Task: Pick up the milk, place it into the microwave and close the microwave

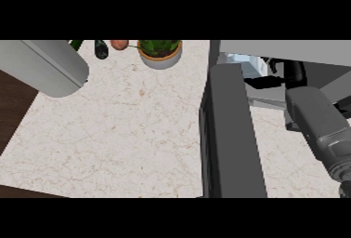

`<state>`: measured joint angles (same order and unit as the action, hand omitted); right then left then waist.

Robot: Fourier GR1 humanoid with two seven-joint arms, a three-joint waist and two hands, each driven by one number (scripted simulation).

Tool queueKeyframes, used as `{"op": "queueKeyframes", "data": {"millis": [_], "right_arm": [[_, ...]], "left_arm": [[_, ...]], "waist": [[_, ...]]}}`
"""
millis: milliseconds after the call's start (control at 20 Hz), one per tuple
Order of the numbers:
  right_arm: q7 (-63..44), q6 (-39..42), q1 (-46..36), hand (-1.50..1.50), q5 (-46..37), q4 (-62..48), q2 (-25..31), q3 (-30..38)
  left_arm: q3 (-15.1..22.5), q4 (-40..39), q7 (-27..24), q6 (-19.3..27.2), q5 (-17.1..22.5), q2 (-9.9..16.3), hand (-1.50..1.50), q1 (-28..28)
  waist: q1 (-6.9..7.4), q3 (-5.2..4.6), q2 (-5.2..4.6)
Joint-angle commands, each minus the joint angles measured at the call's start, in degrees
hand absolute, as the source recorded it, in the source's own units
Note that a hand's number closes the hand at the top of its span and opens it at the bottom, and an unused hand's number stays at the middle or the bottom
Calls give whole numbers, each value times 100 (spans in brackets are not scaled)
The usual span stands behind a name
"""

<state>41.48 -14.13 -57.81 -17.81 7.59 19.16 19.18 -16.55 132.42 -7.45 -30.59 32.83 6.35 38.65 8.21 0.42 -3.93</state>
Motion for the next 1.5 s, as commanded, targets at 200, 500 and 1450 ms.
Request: {"op": "queueKeyframes", "data": {"millis": [200, 500, 1450], "right_arm": [[-176, -320, -188, 150, 21, -60, 261, 101], [-198, -305, -201, 150, 5, -116, 457, 120], [-300, -424, -386, 150, 23, -202, 580, 212]], "left_arm": [[35, 111, 101, 39, 60, 108, -150, -184], [-86, -59, 149, 47, 142, 264, -150, -321], [-242, -123, 245, 122, -47, 504, -150, -663]], "waist": [[190, 17, -110], [248, 18, -164], [486, 30, -273]]}}
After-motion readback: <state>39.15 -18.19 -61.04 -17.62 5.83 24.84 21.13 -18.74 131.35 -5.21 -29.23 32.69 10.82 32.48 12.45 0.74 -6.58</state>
